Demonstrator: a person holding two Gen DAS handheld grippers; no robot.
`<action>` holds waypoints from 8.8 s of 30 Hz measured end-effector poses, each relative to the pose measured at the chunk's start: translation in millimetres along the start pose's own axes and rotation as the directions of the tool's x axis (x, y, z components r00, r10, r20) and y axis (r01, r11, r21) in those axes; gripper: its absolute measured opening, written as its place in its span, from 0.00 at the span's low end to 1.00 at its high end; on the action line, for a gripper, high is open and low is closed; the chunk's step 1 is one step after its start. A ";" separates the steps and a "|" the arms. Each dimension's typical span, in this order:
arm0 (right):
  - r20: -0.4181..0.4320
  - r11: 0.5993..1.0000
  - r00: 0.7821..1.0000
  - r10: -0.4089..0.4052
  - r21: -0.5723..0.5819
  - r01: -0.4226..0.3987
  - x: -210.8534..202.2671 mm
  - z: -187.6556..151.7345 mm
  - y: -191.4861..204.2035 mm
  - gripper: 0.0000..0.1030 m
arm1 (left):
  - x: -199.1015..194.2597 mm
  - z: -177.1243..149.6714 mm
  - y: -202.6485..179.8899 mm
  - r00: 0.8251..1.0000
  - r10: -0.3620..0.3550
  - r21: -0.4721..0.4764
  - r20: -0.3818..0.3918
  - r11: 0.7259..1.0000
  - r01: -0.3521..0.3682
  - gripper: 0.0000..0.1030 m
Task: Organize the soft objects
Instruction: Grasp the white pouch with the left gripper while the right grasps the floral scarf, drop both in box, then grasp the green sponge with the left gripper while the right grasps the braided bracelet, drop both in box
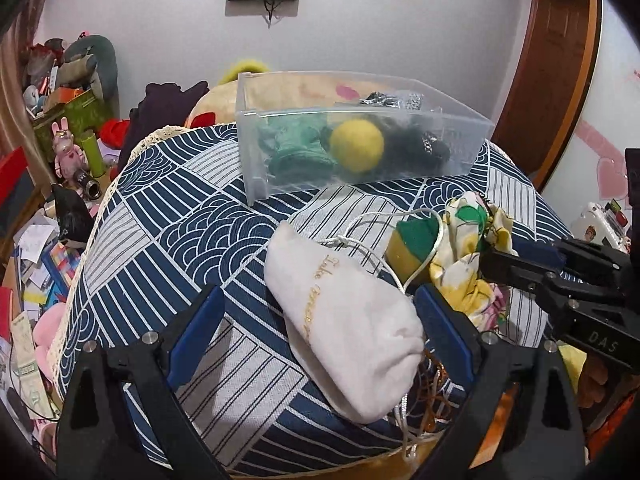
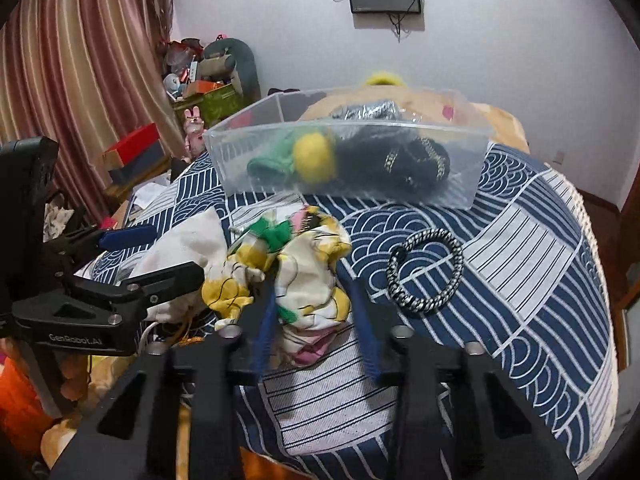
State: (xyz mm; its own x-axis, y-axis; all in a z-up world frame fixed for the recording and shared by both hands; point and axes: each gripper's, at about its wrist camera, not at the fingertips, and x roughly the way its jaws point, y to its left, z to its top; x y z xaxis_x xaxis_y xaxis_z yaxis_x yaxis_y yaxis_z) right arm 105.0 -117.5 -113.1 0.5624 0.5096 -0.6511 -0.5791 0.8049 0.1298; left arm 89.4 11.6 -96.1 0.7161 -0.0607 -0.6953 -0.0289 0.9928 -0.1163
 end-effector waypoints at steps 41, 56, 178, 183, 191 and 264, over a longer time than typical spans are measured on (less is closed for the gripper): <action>0.255 0.994 0.962 -0.099 0.070 0.083 -71.0 35.7 -20.0 0.12 | -48.0 28.6 -5.7 0.982 -0.045 0.053 0.183 0.998 0.036 0.22; 0.317 0.991 0.940 -0.130 0.043 0.123 -67.8 70.4 -19.0 0.12 | -69.4 90.2 2.4 0.943 -0.015 0.063 0.331 0.998 -0.007 0.22; 0.050 0.978 0.981 -0.188 0.102 0.182 -19.4 8.9 -45.3 0.71 | 52.7 32.0 -75.5 0.979 -0.194 0.094 -0.068 0.975 0.200 0.63; 0.025 0.982 0.985 -0.171 0.092 0.168 -10.5 6.7 -42.1 0.64 | 40.0 30.9 -77.3 0.989 -0.147 0.141 -0.004 0.979 0.146 0.62; -0.007 0.981 0.983 -0.182 0.071 0.182 1.0 4.6 -38.2 0.38 | 38.5 33.7 -63.5 0.990 -0.143 0.094 -0.001 0.985 0.143 0.62; 0.125 0.992 0.985 -0.119 -0.028 0.124 40.3 102.3 -6.4 0.17 | 73.5 137.1 -1.0 0.997 0.003 0.003 0.081 1.000 -0.003 0.73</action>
State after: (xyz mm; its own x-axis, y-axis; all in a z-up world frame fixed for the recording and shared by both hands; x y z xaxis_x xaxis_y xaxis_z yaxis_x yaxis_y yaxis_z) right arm 191.7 -71.0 -63.7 0.6967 0.4438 -0.5637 -0.5215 0.8528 0.0269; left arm 237.6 20.3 -49.9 0.7704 -0.0492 -0.6356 -0.0293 0.9932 -0.1123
